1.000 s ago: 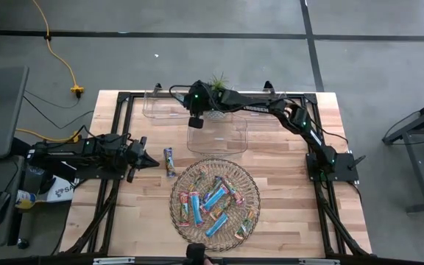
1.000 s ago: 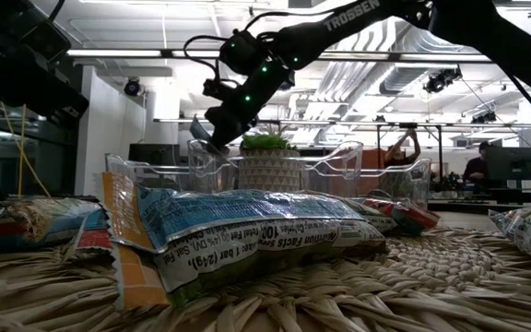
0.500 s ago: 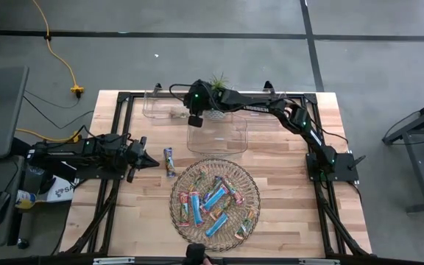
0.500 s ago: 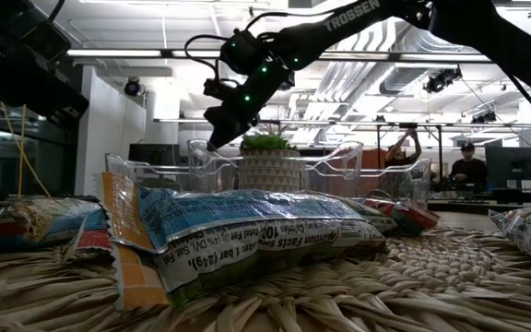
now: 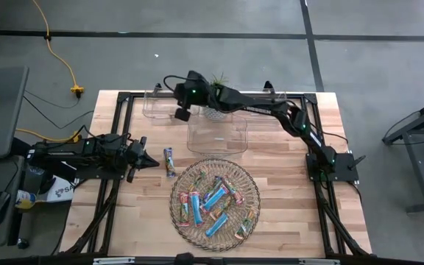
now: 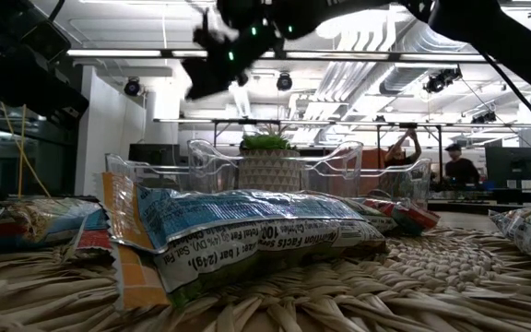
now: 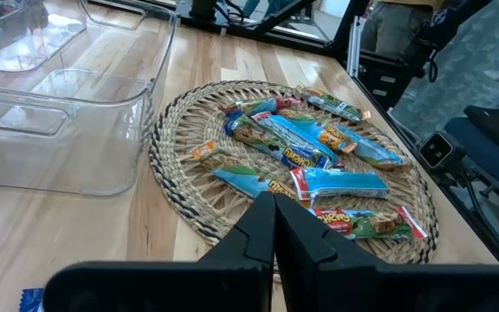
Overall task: Pick and place Granola Bars by type
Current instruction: Put the red granola bar into the bottom transparent bin
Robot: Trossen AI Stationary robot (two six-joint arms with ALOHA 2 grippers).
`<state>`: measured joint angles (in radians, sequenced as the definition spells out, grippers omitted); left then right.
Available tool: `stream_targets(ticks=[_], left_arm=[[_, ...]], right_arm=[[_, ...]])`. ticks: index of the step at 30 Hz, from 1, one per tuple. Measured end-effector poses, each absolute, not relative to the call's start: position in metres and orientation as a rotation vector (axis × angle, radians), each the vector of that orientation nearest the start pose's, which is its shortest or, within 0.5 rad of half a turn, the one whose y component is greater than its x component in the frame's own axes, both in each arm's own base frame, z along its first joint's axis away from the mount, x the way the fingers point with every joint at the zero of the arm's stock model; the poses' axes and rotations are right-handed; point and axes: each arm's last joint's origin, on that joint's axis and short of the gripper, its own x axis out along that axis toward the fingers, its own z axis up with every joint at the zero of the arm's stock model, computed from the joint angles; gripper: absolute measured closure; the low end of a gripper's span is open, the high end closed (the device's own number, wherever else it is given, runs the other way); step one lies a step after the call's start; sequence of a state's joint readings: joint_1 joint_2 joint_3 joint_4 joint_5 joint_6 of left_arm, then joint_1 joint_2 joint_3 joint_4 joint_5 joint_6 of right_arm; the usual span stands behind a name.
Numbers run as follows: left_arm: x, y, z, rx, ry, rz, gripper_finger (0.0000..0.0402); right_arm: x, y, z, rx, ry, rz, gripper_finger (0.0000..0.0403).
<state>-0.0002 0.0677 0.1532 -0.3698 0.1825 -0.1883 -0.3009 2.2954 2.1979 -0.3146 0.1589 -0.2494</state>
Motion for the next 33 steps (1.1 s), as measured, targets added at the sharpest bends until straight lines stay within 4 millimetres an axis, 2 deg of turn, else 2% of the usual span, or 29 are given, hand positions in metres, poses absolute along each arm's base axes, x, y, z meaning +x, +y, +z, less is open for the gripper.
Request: stream_targets(ticks=[8, 14, 19, 24, 29, 33], left_arm=[[0.088, -0.005, 0.175, -0.212, 0.3, -0.154, 0.0401], [0.088, -0.005, 0.175, -0.212, 0.299, -0.154, 0.0401], [0.088, -0.005, 0.175, -0.212, 0.3, -0.149, 0.0401], [0.088, -0.005, 0.175, -0.211, 0.3, -0.146, 0.0401], [0.088, -0.005, 0.175, -0.211, 0.299, -0.145, 0.0401], [0.088, -0.005, 0.175, -0.211, 0.299, -0.145, 0.0401]], right_arm=[[0.506, -0.128, 0.348, 0.016, 0.358, -0.389, 0.0306], [0.499, -0.104, 0.361, 0.178, 0.342, -0.329, 0.0306], [0.5, -0.08, 0.364, 0.301, 0.355, -0.15, 0.0306], [0.5, -0.052, 0.361, 0.434, 0.444, 0.058, 0.0306], [0.496, -0.023, 0.353, 0.59, 0.585, 0.154, 0.0306], [0.492, 0.001, 0.345, 0.711, 0.714, 0.166, 0.0306]])
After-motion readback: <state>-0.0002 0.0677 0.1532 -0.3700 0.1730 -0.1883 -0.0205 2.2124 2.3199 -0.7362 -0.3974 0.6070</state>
